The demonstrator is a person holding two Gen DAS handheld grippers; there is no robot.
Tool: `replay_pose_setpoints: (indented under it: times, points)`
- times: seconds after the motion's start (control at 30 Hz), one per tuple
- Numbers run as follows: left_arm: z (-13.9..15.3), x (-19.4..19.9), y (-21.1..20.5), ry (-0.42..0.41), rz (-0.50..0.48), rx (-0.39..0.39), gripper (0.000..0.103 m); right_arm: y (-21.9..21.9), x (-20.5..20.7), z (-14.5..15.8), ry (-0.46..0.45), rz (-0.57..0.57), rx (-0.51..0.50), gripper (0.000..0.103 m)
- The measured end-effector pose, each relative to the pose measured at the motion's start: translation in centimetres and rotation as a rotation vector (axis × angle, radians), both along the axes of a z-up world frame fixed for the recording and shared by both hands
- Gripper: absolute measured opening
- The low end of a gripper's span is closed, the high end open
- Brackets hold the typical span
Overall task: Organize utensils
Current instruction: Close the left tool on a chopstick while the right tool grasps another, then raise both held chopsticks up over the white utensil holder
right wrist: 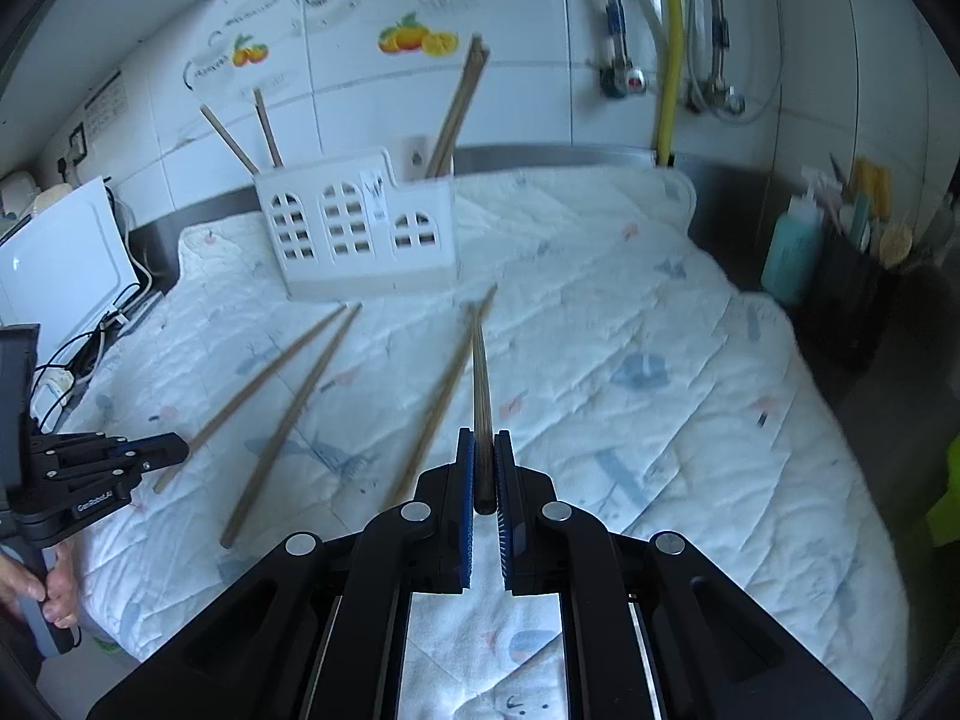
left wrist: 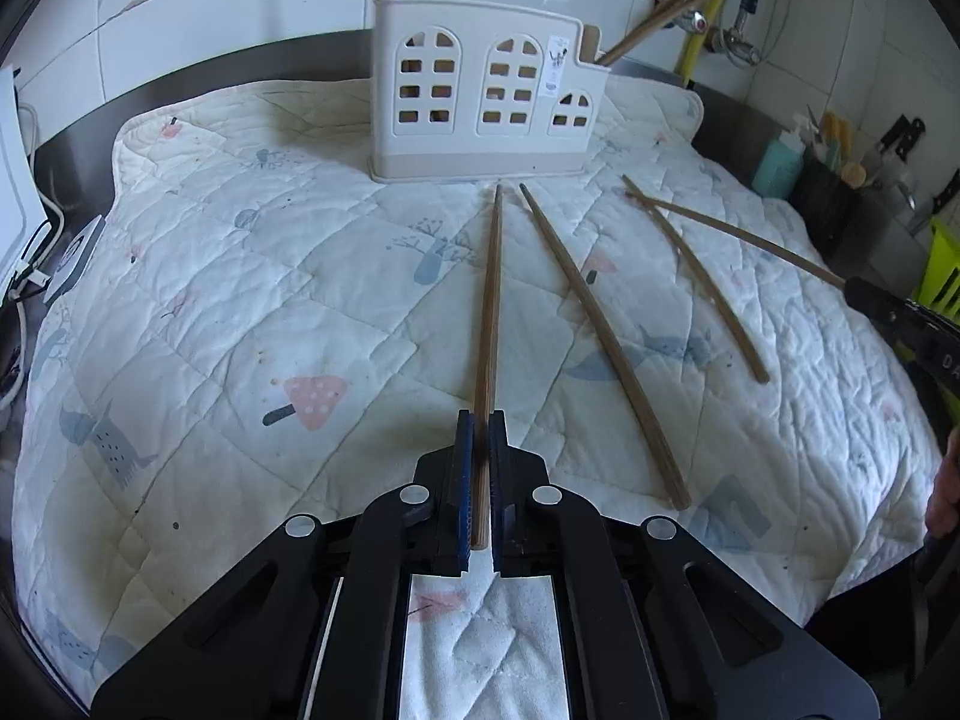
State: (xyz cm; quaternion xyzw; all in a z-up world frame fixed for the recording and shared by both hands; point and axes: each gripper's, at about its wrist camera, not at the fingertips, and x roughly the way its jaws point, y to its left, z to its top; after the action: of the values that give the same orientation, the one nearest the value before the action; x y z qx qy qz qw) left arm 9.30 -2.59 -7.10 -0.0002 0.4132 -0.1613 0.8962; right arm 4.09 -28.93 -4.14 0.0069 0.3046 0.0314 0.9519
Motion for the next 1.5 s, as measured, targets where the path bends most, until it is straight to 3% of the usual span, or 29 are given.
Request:
replay_pose_setpoints:
  times: [0.17,0.3,0.33,0.37,0.43,0.53,0.73,0.83,1.13,1.5]
  points:
    - [1.2,-0.4,0.6,-0.034,-0.023,-0.032,0.001,-0.3,-1.0,3.8,-0.084,0.022,-0.011,0.007]
    - [1.0,-0.5,0.4,-0.009,-0.041,-0.042,0.006,-0.2,-1.3,5.9,-0.126,0.043,0.001,0.007]
    - [0.8,-0.4,0.4,0.001,-0.041,-0.043,0.014,-0.3,-1.3,6.1,-0.129,0.047,0.004,0.007]
    - [0.5,-0.4,0.4,0.007,-0.032,-0.038,0.029,-0.2,-1.3,6.3,-0.132,0.049,0.002,0.007]
    - [0.2,-0.5,0.5,0.007,-0.024,-0.022,0.039,0.0,-1.3,6.5,-0.137,0.053,0.000,0.007]
    - [-0.4,-0.6,0.3,0.018,-0.042,-0.015,0.038,0.1,-1.2,6.7,-0.140,0.059,0.001,0.007]
    - [-1.4,-0.5,0.2,0.033,-0.042,0.007,0.021,0.4,-1.1,7.4,-0.157,0.073,-0.003,0.007]
    - [-1.3,-0.4,0.2,0.029,-0.025,0.026,0.006,0.6,-1.0,8.2,-0.171,0.084,-0.011,0.007]
    - [3.5,-0.8,0.7,-0.086,-0.041,-0.024,0.005,1.8,-0.5,11.5,-0.226,0.142,-0.041,0.007]
    - [10.8,2.3,1.5,-0.215,-0.026,-0.097,0.005,2.4,2.5,16.9,-0.268,0.220,-0.037,0.007]
